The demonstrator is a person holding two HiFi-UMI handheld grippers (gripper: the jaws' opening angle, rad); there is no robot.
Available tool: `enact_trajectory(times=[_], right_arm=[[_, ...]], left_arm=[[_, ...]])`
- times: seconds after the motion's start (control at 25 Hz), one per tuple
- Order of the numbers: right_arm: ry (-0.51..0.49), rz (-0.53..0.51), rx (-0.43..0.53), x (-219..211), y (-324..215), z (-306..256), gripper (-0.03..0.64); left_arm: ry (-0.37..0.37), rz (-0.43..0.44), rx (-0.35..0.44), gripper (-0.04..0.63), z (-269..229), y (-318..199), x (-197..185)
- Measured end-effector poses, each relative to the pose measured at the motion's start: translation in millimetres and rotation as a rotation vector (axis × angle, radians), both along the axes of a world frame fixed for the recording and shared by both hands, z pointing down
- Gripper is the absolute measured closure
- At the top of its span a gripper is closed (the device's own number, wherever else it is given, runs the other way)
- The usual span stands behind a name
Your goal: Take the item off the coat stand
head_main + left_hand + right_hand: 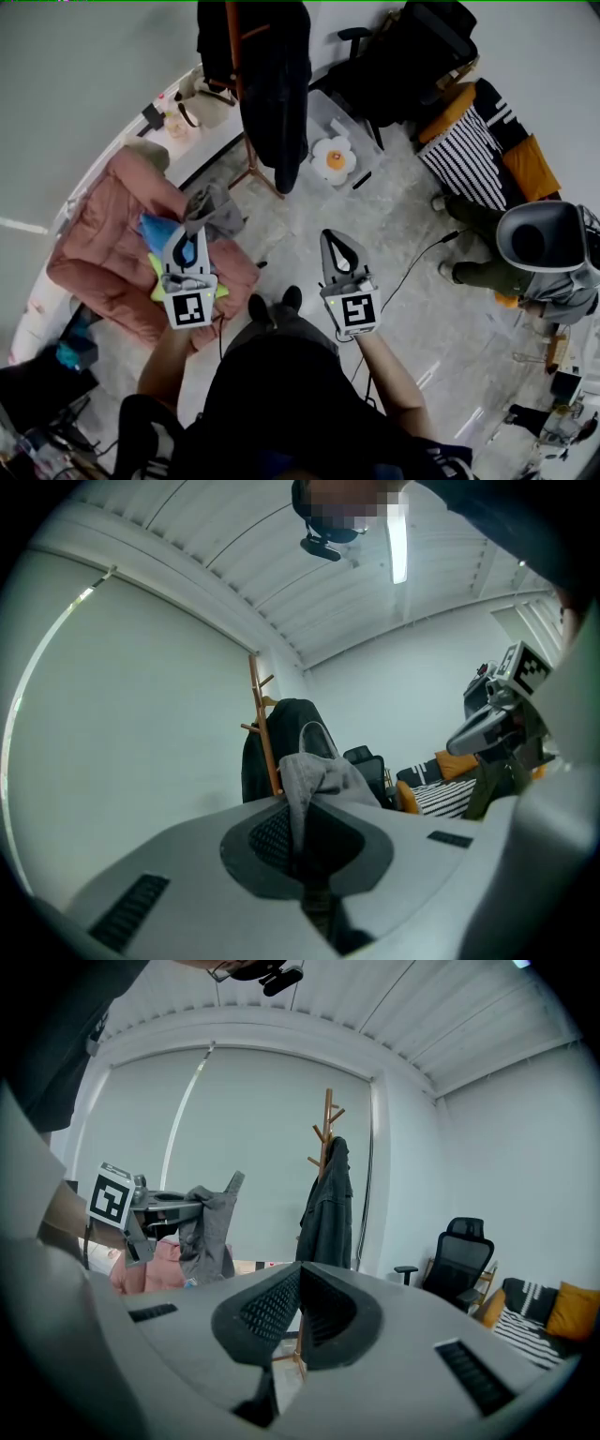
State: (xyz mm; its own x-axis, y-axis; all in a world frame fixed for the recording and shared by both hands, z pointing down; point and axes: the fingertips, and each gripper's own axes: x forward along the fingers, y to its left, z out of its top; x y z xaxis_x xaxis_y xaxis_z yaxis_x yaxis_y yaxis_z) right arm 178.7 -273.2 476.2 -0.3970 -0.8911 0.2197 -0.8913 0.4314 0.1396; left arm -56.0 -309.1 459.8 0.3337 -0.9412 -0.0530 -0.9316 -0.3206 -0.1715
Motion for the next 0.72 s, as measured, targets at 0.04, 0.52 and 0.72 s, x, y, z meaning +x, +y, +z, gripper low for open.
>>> enact_trajectory(times=[0.04,0.52,0.72], right_arm=[[0.0,0.004,-0.001,0,2,2,0.597],[0.012,0.037,0.006,10,9,15,0.597],[0.009,0.047,0.001,14,12,21,0.597]], left_arm=[[-0.004,0.0,0.0,0.569,3,3,-1],[-0.024,-0.006,-0.021,0.569,27,28,0],[-0.03,-0.017,-0.034,0.569,35,39,1]])
